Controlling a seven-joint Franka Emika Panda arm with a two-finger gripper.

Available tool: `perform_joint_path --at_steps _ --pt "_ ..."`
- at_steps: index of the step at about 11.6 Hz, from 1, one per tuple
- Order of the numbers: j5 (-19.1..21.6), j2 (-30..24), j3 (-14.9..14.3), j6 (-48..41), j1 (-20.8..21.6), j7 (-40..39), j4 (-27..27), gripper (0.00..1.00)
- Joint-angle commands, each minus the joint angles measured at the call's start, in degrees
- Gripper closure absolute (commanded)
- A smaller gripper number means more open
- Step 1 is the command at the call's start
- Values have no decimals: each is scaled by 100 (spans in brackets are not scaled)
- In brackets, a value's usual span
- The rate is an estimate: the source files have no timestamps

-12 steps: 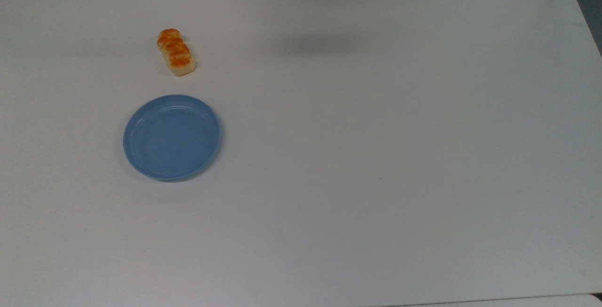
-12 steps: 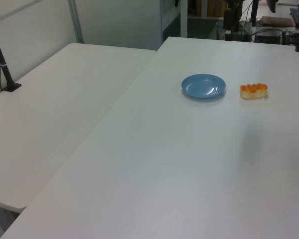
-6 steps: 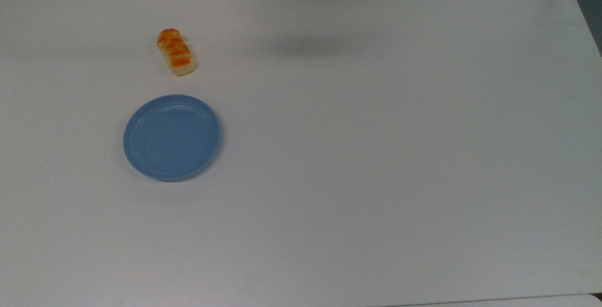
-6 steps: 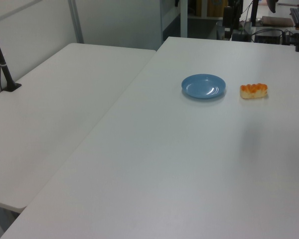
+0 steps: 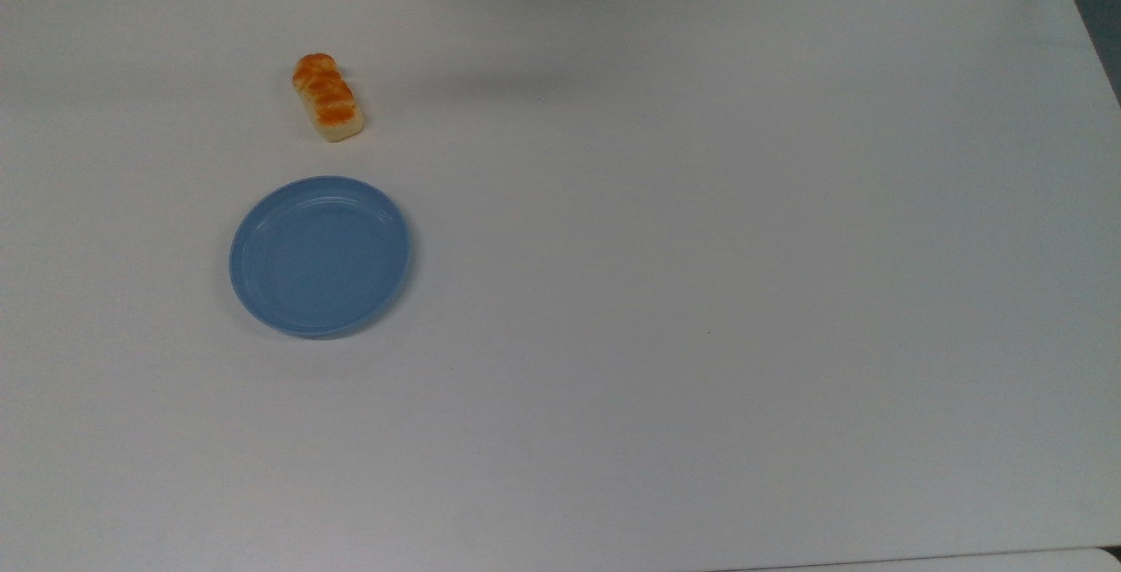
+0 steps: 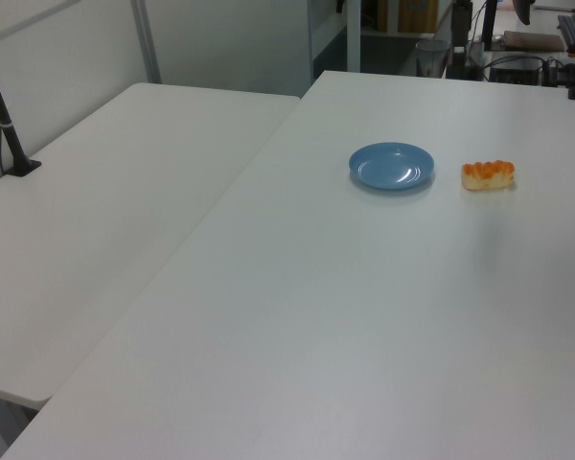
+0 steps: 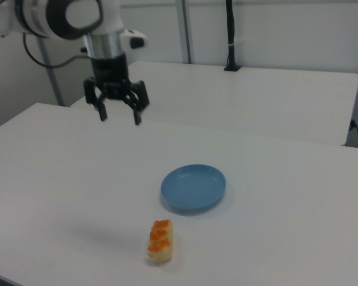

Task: Put the bread on a plate
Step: 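Lower the open gripper onto the orange-topped bread roll and close it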

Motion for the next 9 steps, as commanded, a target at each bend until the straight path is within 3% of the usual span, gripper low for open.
perform_joint_path --at_steps 1,2,6,9 --pt "-297 -354 17 1378 -471 -768 -1609 0" --pt "-725 -354 17 1784 -524 -899 -2068 0" --pt "-1457 -153 17 3131 -753 -1207 -3379 0" --pt "-1529 496 26 3553 -789 -1331 -3549 0"
